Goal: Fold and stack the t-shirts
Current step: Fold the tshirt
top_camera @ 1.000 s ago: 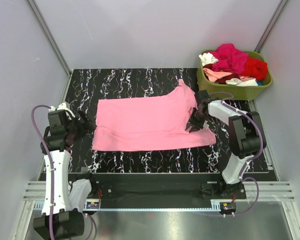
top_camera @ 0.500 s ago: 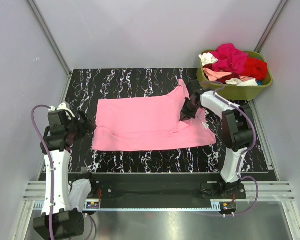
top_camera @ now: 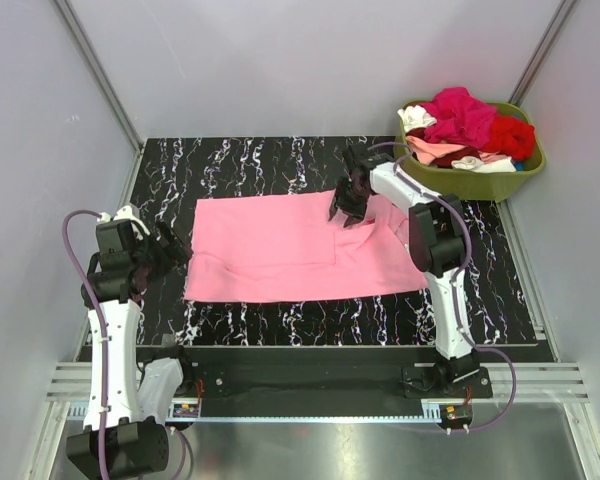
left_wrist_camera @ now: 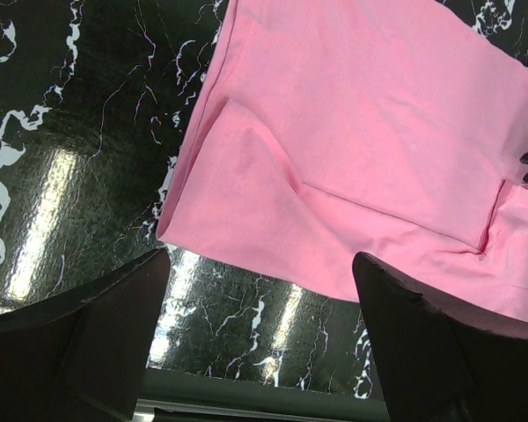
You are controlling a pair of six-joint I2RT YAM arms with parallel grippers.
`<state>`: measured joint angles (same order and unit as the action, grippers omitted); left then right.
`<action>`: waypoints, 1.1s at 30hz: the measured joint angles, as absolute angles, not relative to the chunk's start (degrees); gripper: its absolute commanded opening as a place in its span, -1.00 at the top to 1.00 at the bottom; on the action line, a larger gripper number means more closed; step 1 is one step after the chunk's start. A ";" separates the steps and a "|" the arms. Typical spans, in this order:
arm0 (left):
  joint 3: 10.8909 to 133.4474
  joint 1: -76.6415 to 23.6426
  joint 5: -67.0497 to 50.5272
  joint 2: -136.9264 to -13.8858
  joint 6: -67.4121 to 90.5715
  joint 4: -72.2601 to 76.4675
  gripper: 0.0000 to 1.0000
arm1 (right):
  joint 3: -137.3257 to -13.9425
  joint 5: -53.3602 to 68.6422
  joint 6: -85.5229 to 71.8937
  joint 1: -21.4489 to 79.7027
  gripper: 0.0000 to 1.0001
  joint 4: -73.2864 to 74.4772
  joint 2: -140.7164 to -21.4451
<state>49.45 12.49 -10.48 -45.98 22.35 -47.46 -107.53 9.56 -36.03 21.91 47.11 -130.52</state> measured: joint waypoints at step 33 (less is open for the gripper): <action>48.97 12.51 -10.55 -45.67 22.50 -46.54 -0.93 | -152.64 -13.87 -15.18 15.31 -0.78 41.56 -155.79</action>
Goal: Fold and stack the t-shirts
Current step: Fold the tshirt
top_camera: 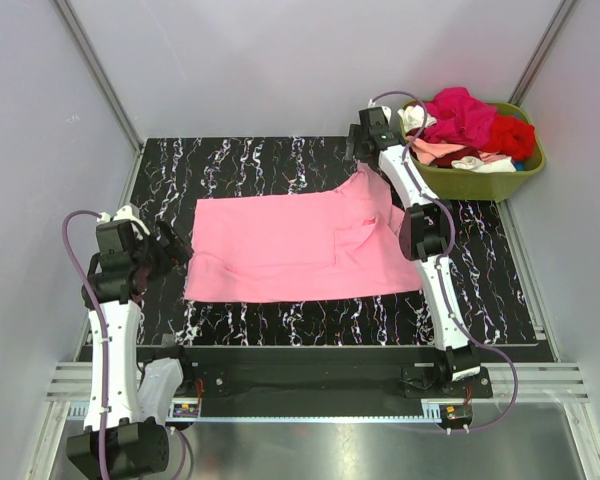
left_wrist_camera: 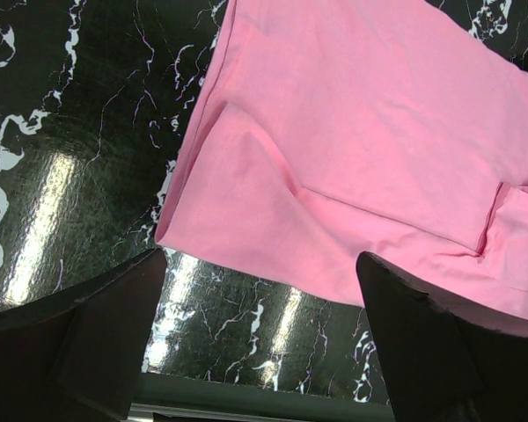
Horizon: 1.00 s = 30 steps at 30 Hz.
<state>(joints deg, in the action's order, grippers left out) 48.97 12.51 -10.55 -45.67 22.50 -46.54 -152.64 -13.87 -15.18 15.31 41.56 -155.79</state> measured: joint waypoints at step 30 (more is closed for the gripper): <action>48.23 12.51 -10.55 -45.78 22.50 -46.22 -0.97 | -143.98 -2.26 -14.70 13.85 1.00 34.09 -154.76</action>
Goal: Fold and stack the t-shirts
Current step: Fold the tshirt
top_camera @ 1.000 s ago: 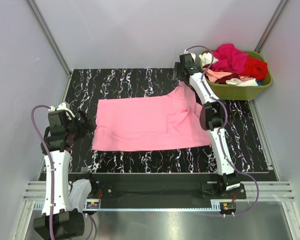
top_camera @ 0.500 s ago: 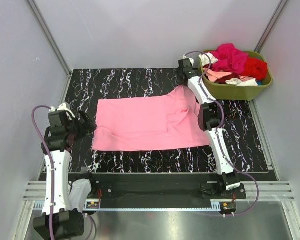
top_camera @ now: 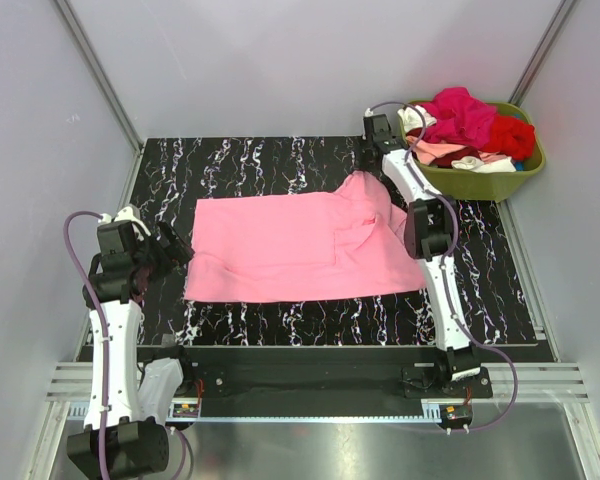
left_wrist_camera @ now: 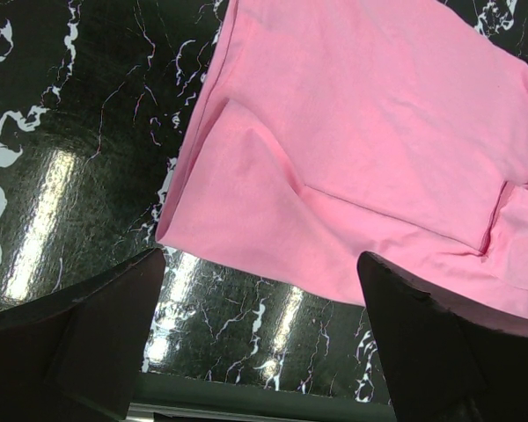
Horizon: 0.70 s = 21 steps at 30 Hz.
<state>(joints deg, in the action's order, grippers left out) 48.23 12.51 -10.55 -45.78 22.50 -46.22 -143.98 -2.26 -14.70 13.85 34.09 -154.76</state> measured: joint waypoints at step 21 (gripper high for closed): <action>66.17 12.73 -11.64 -91.18 27.11 -32.25 -0.64 | -84.86 14.66 -13.65 15.57 1.00 19.66 -100.25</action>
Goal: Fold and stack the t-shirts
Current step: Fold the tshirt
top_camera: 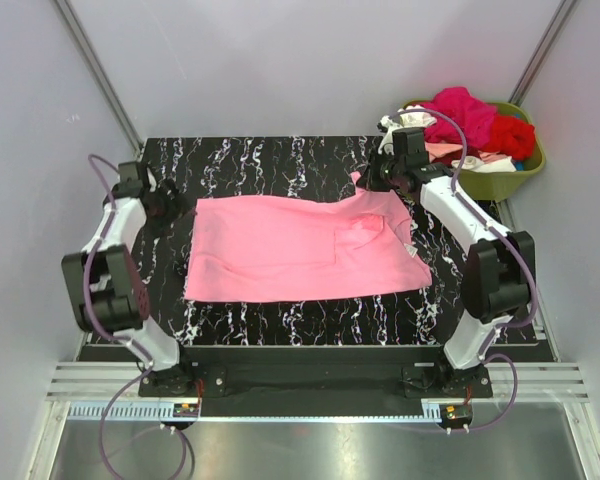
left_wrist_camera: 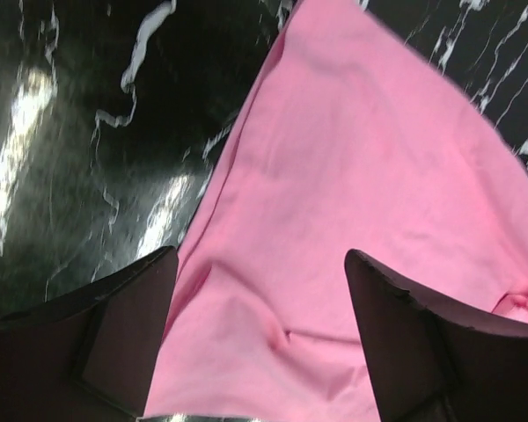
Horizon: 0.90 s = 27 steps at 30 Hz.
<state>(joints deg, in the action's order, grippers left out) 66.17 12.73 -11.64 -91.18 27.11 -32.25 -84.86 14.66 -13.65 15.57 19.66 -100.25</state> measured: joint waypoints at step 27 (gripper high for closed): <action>97.69 9.06 -12.69 -127.00 28.75 -28.73 0.04 | -83.05 20.32 -14.61 17.19 1.00 17.02 -107.83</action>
<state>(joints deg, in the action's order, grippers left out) 97.69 9.06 -12.69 -127.00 28.75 -28.73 -83.05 20.32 -14.61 17.19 17.02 -107.83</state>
